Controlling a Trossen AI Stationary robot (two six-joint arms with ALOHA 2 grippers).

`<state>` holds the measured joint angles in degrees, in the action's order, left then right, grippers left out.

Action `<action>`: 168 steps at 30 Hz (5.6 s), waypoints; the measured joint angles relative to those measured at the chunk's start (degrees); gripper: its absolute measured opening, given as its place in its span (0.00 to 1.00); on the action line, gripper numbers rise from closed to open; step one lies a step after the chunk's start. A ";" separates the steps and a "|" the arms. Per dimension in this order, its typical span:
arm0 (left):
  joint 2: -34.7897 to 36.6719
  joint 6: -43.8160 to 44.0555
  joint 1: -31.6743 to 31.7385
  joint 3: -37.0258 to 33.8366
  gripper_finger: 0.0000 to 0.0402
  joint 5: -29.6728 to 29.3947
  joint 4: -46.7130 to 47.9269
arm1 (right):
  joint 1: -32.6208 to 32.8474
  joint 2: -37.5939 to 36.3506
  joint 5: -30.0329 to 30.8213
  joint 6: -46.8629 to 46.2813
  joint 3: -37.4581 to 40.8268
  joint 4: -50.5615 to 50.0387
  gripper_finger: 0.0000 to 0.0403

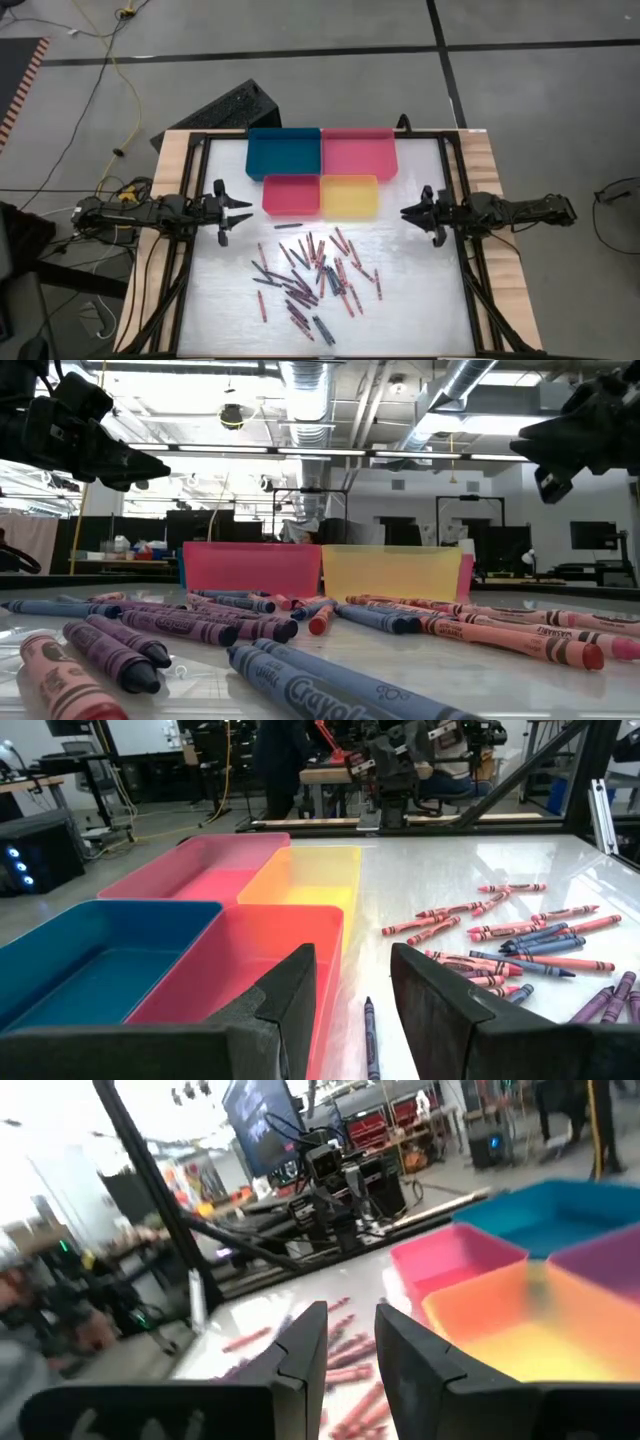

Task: Sort crayons
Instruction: Put the pink crayon into the pink bin

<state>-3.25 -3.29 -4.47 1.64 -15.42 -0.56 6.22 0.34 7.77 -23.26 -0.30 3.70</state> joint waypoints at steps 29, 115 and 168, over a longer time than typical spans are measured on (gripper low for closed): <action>0.01 26.41 0.00 -0.02 0.31 -3.06 -0.45 | 0.53 14.33 23.37 8.70 -18.29 13.19 0.28; -0.12 27.93 0.02 0.03 0.40 -10.53 -0.68 | 28.09 105.70 0.03 -72.81 -68.57 -53.53 0.21; -0.12 31.63 0.00 0.01 0.40 -10.91 -0.68 | -30.04 85.59 19.29 -14.24 -68.65 -54.03 0.01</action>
<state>-3.38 28.34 -4.47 1.65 -26.33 -1.23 -23.83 85.93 27.06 -37.51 -68.95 -50.33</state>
